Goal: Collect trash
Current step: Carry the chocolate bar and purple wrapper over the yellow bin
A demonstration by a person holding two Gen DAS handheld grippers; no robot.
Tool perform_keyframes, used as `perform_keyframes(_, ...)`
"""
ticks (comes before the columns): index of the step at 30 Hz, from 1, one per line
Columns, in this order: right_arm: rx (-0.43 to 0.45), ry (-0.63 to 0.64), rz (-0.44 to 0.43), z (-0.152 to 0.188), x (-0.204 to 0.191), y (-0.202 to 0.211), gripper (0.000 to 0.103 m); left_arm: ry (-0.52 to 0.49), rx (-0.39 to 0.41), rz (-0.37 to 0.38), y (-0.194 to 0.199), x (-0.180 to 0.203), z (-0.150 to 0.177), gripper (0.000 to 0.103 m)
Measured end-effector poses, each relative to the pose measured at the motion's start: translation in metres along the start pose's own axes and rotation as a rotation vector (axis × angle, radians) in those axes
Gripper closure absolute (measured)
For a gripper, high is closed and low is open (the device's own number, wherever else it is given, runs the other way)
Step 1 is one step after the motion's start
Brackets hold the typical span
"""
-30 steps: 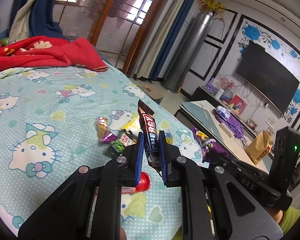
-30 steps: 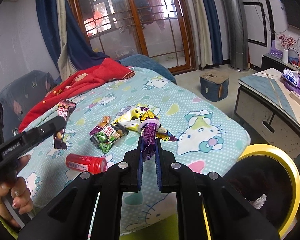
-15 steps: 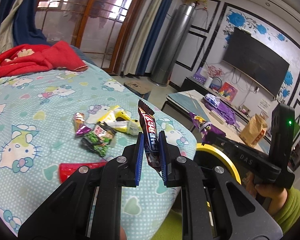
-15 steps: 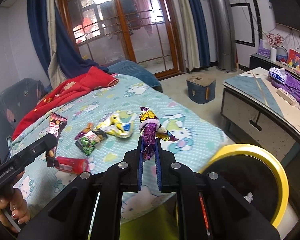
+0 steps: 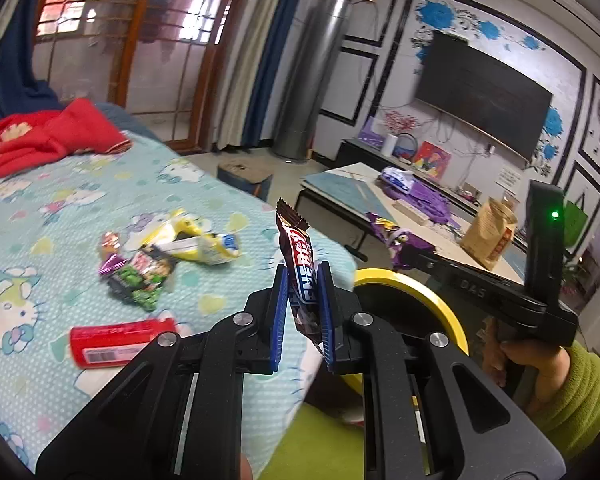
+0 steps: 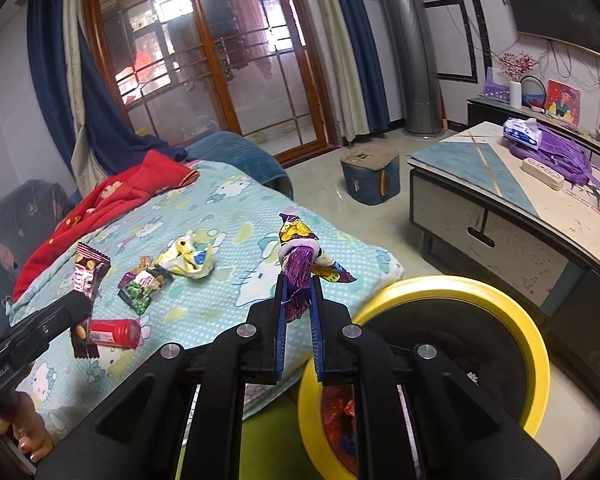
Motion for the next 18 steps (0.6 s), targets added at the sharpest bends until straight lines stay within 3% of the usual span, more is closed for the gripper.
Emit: perform_keyframes(18,0.02,-0.151,0.087,0.003,0.077,0.02,0.092,-0.159,-0.098,0.123,-0.041,0.071,0.019,0.093)
Point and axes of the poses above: each gripper's, at about its wrist camera, not at the fingertips, and y roughly against the way its jaws point, x to its right, z to its underside, the point moved 6 cm from there along -y, roughly the way its jaws point, and after that the axes turned 2 degrees about -x, right-handed, at the moved point
